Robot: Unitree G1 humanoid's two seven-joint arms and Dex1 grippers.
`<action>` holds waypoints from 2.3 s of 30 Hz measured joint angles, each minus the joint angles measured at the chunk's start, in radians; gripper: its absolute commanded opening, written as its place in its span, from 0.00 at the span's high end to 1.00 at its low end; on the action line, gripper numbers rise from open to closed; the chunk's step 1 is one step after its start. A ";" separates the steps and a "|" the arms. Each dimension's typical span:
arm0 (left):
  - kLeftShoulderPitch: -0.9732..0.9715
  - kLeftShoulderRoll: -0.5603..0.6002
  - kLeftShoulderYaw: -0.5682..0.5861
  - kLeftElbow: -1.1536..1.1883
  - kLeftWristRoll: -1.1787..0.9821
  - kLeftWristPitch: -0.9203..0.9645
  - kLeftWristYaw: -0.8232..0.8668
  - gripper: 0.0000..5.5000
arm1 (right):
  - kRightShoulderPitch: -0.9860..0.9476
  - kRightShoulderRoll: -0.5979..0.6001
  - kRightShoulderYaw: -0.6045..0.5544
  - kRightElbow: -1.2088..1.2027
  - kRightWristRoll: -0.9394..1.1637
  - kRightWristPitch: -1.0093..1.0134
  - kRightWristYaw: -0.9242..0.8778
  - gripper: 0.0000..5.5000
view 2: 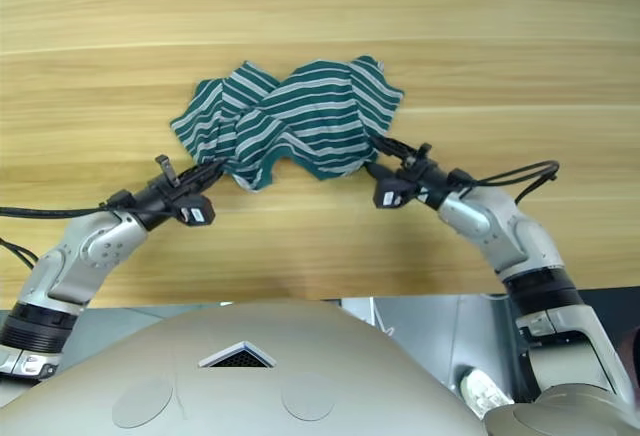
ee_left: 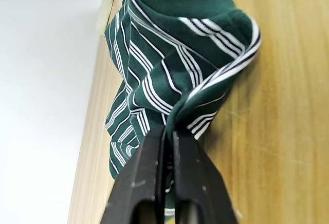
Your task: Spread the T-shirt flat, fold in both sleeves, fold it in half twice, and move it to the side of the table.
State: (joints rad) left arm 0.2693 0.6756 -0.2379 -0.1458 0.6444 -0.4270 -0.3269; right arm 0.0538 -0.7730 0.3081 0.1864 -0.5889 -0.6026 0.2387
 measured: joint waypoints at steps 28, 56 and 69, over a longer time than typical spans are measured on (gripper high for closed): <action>0.128 -0.020 0.066 -0.073 -0.475 -0.161 -0.021 1.00 | 0.171 -0.002 -0.082 -0.146 0.498 -0.129 0.086 1.00; -1.558 -0.241 0.243 1.291 -0.757 -0.169 0.281 1.00 | -1.357 0.384 -0.191 0.992 0.374 0.046 -0.735 1.00; -0.609 -0.098 -0.007 1.103 -0.667 -0.510 -0.541 1.00 | -0.410 0.050 0.008 0.533 0.413 -0.336 0.144 1.00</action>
State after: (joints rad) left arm -0.3401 0.5774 -0.2453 0.9567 -0.0228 -0.9370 -0.8679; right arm -0.3562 -0.7225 0.3165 0.7189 -0.1757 -0.9387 0.3828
